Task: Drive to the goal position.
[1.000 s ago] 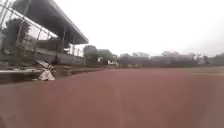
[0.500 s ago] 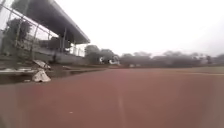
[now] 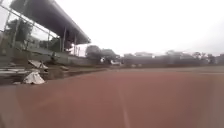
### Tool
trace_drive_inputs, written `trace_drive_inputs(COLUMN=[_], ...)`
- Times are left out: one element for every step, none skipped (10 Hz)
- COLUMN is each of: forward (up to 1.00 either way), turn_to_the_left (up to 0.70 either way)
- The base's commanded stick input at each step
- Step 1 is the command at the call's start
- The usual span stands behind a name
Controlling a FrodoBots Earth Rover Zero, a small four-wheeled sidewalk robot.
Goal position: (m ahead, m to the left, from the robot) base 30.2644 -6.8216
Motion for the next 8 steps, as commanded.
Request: trace_drive_inputs(forward=[1.0, 1.0, 1.0, 1.0, 1.0, 1.0, 1.0, 1.0], turn_to_the_left=[0.0, 0.0, 0.0, 0.0, 0.0, 0.0, 0.0, 0.0])
